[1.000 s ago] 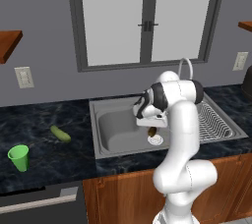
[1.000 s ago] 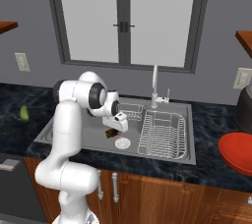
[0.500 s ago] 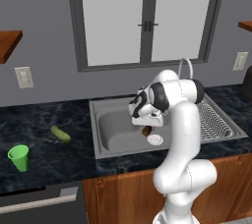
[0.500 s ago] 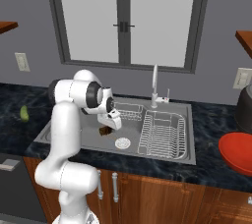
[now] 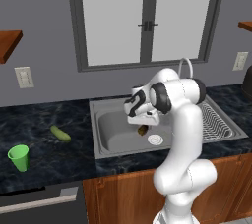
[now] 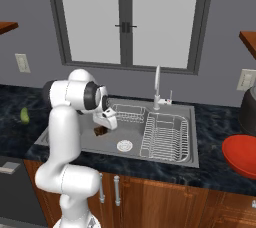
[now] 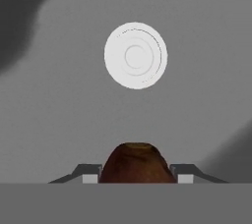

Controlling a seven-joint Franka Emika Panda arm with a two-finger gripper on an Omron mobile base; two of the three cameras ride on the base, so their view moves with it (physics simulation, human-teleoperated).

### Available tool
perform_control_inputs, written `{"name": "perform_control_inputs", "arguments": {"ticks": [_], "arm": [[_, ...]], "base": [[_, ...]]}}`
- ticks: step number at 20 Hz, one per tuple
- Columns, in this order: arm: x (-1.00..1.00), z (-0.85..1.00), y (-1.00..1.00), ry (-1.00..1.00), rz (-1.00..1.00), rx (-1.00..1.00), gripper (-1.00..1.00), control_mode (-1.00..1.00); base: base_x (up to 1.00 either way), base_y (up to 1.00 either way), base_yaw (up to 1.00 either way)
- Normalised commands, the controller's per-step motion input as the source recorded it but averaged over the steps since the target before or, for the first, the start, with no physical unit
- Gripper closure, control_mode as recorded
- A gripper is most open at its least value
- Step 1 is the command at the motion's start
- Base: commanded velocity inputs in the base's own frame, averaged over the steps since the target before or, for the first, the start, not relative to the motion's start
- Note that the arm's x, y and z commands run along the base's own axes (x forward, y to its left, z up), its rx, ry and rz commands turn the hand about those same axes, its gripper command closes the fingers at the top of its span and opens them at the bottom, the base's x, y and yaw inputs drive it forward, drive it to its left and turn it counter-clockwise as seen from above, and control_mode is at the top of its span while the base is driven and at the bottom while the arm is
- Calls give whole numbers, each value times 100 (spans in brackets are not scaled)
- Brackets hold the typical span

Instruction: Remove the cucumber and sweet potato from the sink. Then move the bowl and cup from the counter to the sink for washing.

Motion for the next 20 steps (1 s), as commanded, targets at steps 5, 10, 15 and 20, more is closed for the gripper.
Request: {"name": "perform_control_inputs", "arguments": {"ticks": [5, 10, 15, 20], "arm": [[-21, 23, 23, 0, 0, 0, 100, -100], [-17, 29, 23, 0, 0, 0, 100, -100], [-12, 29, 23, 6, 0, 0, 100, -100], [-17, 26, 27, 0, 0, 0, 100, -100]], "base": [[0, 0, 0], [0, 0, 0], [0, 0, 0], [0, 0, 0]]}}
